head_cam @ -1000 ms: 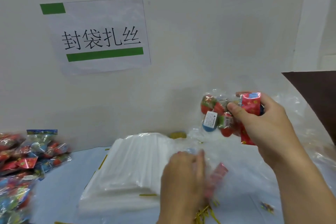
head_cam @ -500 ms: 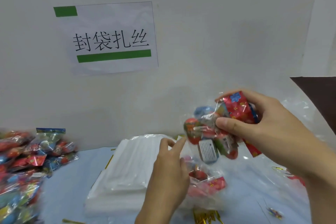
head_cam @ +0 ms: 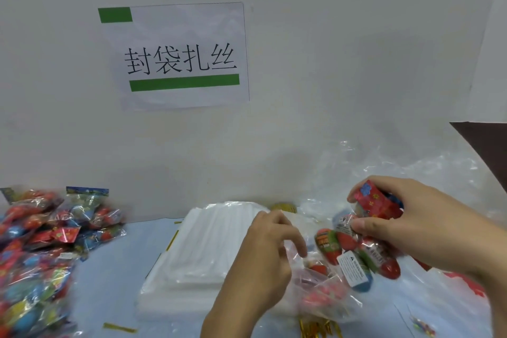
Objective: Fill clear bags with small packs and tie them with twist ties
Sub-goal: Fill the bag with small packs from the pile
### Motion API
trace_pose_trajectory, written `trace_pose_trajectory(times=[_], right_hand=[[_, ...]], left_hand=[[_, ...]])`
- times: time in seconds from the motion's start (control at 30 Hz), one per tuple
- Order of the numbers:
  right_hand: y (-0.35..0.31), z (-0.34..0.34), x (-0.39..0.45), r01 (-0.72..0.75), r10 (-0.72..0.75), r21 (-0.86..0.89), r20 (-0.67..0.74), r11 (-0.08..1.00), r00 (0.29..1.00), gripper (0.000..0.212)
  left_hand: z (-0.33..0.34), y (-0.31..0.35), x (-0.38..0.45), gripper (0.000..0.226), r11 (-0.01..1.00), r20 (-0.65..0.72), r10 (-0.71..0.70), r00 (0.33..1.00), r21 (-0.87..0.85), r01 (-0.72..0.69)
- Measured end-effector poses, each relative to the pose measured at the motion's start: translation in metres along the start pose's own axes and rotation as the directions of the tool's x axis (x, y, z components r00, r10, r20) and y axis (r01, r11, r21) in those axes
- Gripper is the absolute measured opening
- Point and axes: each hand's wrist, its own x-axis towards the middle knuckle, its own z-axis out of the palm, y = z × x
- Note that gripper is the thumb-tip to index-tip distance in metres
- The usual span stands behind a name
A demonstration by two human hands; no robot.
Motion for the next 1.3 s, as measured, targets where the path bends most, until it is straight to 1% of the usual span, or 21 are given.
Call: trace_pose_trajectory(times=[0.07, 0.1, 0.17, 0.2, 0.23, 0.27, 0.33, 0.4, 0.43, 0.47, 0.53, 0.63, 0.73, 0.8, 0.83, 0.9, 1.0, 1.1, 1.17, 1.23, 1.3], right_hand=[[0.001, 0.001, 0.001, -0.001, 0.001, -0.005, -0.026, 1.0, 1.0, 0.017], [0.002, 0.001, 0.001, -0.001, 0.001, -0.016, -0.025, 1.0, 1.0, 0.017], [0.003, 0.001, 0.002, 0.006, -0.006, -0.034, -0.001, 0.999, 1.0, 0.017], [0.003, 0.0, 0.002, 0.012, -0.011, -0.023, 0.023, 1.0, 1.0, 0.018], [0.003, -0.001, 0.001, 0.023, -0.023, -0.005, 0.059, 1.0, 0.998, 0.02], [0.002, -0.003, 0.0, 0.039, -0.04, 0.013, 0.11, 0.999, 0.993, 0.024], [-0.001, -0.004, -0.004, 0.043, -0.053, 0.049, 0.233, 0.998, 0.971, 0.026], [-0.002, -0.002, -0.005, 0.023, -0.028, 0.021, 0.312, 1.0, 0.95, 0.023], [-0.001, 0.0, -0.004, 0.017, -0.012, -0.015, 0.322, 1.0, 0.947, 0.022], [-0.001, 0.002, -0.004, 0.018, -0.001, -0.052, 0.311, 0.998, 0.95, 0.021], [0.001, 0.006, 0.0, 0.004, 0.017, -0.091, 0.227, 0.996, 0.974, 0.018], [0.001, 0.012, 0.009, -0.037, 0.036, -0.056, -0.021, 0.998, 0.999, 0.015], [-0.004, 0.028, 0.017, -0.041, 0.031, -0.027, -0.304, 0.999, 0.952, 0.019], [-0.011, 0.044, 0.02, -0.041, 0.048, 0.027, -0.372, 0.999, 0.927, 0.02], [-0.014, 0.052, 0.021, -0.045, 0.067, 0.07, -0.356, 0.997, 0.932, 0.019], [-0.017, 0.068, 0.025, -0.066, 0.108, 0.161, -0.269, 0.985, 0.957, 0.01], [-0.016, 0.087, 0.03, -0.106, 0.163, 0.291, -0.182, 0.951, 0.97, 0.005], [-0.007, 0.099, 0.034, -0.106, 0.177, 0.268, -0.256, 0.958, 0.95, 0.006], [0.0, 0.101, 0.036, -0.105, 0.194, 0.29, -0.297, 0.951, 0.935, 0.005], [0.005, 0.096, 0.038, -0.12, 0.208, 0.34, -0.236, 0.933, 0.949, 0.004], [0.007, 0.092, 0.038, -0.119, 0.195, 0.429, -0.137, 0.895, 0.971, 0.013]], left_hand=[[0.005, -0.003, -0.001, 0.028, 0.999, 0.027, -0.029, 0.999, 0.016, 0.028], [0.007, -0.003, -0.002, 0.024, 0.998, 0.044, -0.056, 0.997, 0.031, 0.055], [0.012, -0.003, -0.005, 0.047, 0.985, 0.101, -0.107, 0.989, 0.144, 0.092], [0.014, -0.004, -0.005, 0.051, 0.972, 0.106, -0.119, 0.987, 0.213, 0.094], [0.014, -0.003, -0.005, 0.046, 0.957, 0.085, -0.123, 0.989, 0.275, 0.095], [0.014, -0.003, -0.005, 0.035, 0.948, 0.035, -0.123, 0.992, 0.299, 0.107], [0.014, -0.003, -0.003, 0.02, 0.962, -0.13, -0.123, 0.984, 0.229, 0.15], [0.012, -0.002, -0.001, 0.02, 0.976, -0.252, -0.135, 0.958, 0.131, 0.172], [0.011, -0.001, 0.001, 0.021, 0.984, -0.294, -0.128, 0.947, 0.084, 0.159], [0.01, 0.001, 0.002, 0.022, 0.99, -0.323, -0.118, 0.939, 0.032, 0.135], [0.008, 0.007, 0.004, 0.024, 0.994, -0.344, -0.098, 0.934, -0.073, 0.078], [0.006, 0.015, 0.005, 0.031, 0.987, -0.321, -0.08, 0.944, -0.161, 0.029], [0.005, 0.02, 0.006, 0.023, 0.984, -0.318, -0.039, 0.947, -0.178, -0.019], [0.004, 0.025, 0.006, 0.021, 0.986, -0.326, 0.027, 0.945, -0.145, -0.079], [0.003, 0.028, 0.006, 0.021, 0.986, -0.329, 0.067, 0.942, -0.12, -0.112], [0.002, 0.032, 0.005, 0.025, 0.983, -0.36, 0.125, 0.925, -0.081, -0.164], [-0.002, 0.033, 0.006, 0.023, 0.971, -0.393, 0.17, 0.904, -0.089, -0.221], [-0.004, 0.038, 0.006, 0.015, 0.945, -0.333, 0.242, 0.911, -0.133, -0.299], [-0.001, 0.041, 0.007, 0.011, 0.934, -0.293, 0.275, 0.916, -0.145, -0.327], [0.002, 0.042, 0.006, 0.012, 0.945, -0.285, 0.212, 0.935, -0.184, -0.27], [0.001, 0.039, 0.005, 0.029, 0.959, -0.336, 0.059, 0.94, -0.244, -0.148]])
